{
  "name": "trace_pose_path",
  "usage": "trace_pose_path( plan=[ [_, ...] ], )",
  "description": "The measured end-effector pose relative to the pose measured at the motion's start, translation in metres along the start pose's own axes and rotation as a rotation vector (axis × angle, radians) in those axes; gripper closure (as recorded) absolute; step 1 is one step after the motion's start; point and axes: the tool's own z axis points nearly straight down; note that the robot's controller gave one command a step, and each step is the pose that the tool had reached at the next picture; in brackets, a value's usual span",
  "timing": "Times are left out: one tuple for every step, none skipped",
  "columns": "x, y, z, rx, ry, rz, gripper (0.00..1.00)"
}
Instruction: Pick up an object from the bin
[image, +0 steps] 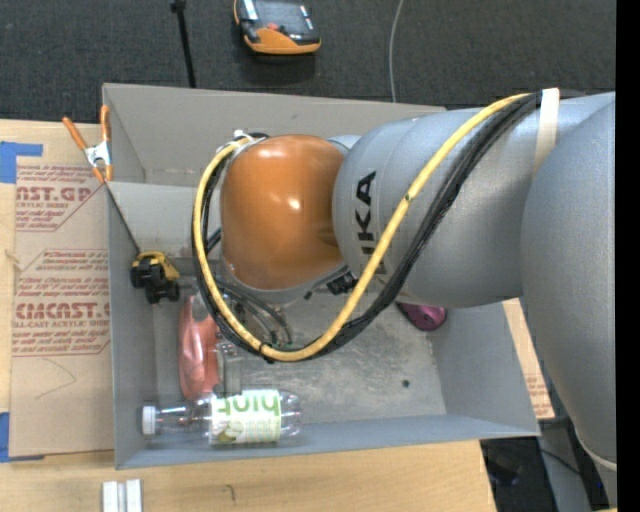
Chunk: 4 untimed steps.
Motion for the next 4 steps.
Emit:
trace_pose_path(
  plan=[
    [0.013,-0.058,0.022,0.003,0.000,-0.034,0.00],
    [0.011,-0.070,0.032,0.006,0.001,-0.038,0.00],
    [0.013,-0.049,0.062,0.003,-0.002,-0.165,0.00],
    [0.012,-0.050,0.090,0.003,-0.019,-0.235,0.00]
  ],
)
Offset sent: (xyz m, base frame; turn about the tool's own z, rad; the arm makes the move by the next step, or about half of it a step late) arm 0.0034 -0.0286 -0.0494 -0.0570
